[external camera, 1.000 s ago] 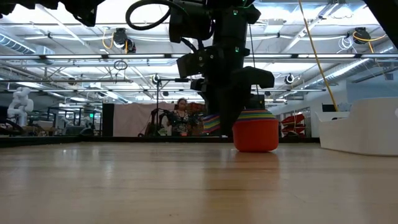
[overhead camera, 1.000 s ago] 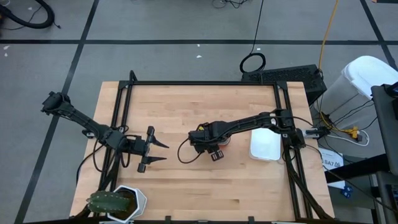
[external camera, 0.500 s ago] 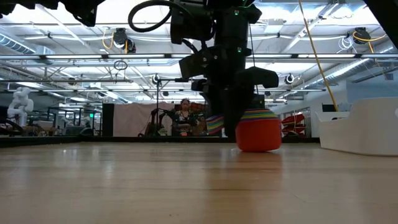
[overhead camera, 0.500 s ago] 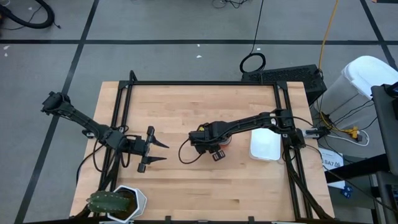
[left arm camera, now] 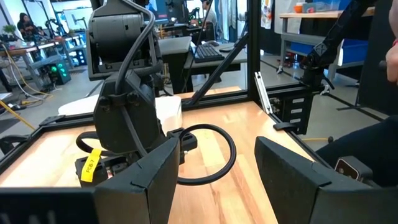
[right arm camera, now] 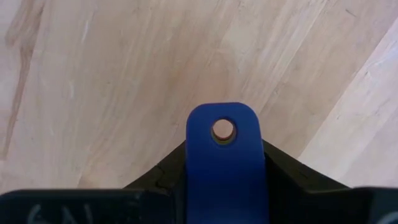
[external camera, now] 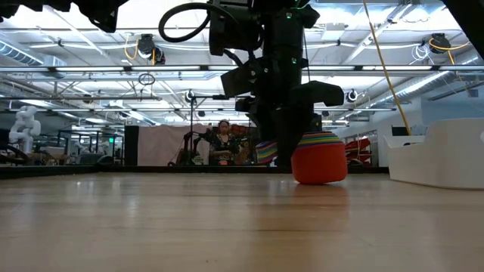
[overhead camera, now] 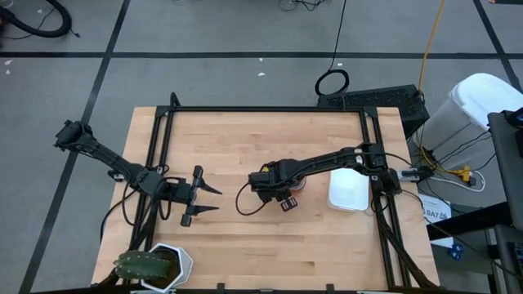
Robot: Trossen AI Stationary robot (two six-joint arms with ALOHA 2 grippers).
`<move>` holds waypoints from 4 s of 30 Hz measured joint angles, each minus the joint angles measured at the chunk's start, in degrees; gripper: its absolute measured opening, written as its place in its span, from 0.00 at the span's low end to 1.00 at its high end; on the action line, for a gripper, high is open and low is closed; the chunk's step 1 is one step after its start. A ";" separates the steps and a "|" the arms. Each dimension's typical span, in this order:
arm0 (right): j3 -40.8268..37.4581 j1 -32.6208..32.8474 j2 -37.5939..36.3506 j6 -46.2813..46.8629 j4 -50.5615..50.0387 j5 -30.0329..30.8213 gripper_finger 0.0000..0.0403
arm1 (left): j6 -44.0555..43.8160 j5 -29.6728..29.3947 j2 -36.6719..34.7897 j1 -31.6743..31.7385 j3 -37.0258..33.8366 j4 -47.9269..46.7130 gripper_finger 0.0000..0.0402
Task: Nest measuring cups in basket
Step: Put the nested measuring cups into the white bin
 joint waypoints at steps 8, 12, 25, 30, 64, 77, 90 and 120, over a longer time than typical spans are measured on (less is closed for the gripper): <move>0.00 -0.02 0.00 -0.58 -2.15 1.38 0.32 | -0.54 0.00 0.00 0.00 0.02 -0.86 0.53; -0.01 -0.02 -0.15 -0.54 -2.99 1.36 0.32 | -0.68 0.00 0.00 0.00 0.02 -0.88 0.53; -0.02 -0.08 -6.52 1.59 -6.60 3.24 0.32 | -0.71 -0.01 0.00 0.00 0.02 -0.84 0.53; -0.02 -0.09 -7.81 2.52 -11.53 4.69 0.32 | -0.94 -0.02 0.00 0.00 0.02 -0.86 0.53; -18.52 -4.69 -30.86 41.80 -25.35 8.82 0.32 | -1.47 0.00 0.00 -0.02 0.02 -2.18 0.53; -29.67 -11.46 -42.87 65.49 -21.06 2.15 0.32 | 0.12 0.00 0.00 0.00 0.02 -2.16 0.53; -32.59 -12.44 -44.09 77.15 -21.94 -0.30 0.32 | 0.83 -1.44 0.00 1.02 0.02 -3.99 0.53; -37.24 -13.51 -48.92 98.69 -19.46 4.48 0.32 | -3.55 -1.51 0.00 2.25 0.02 -9.73 0.53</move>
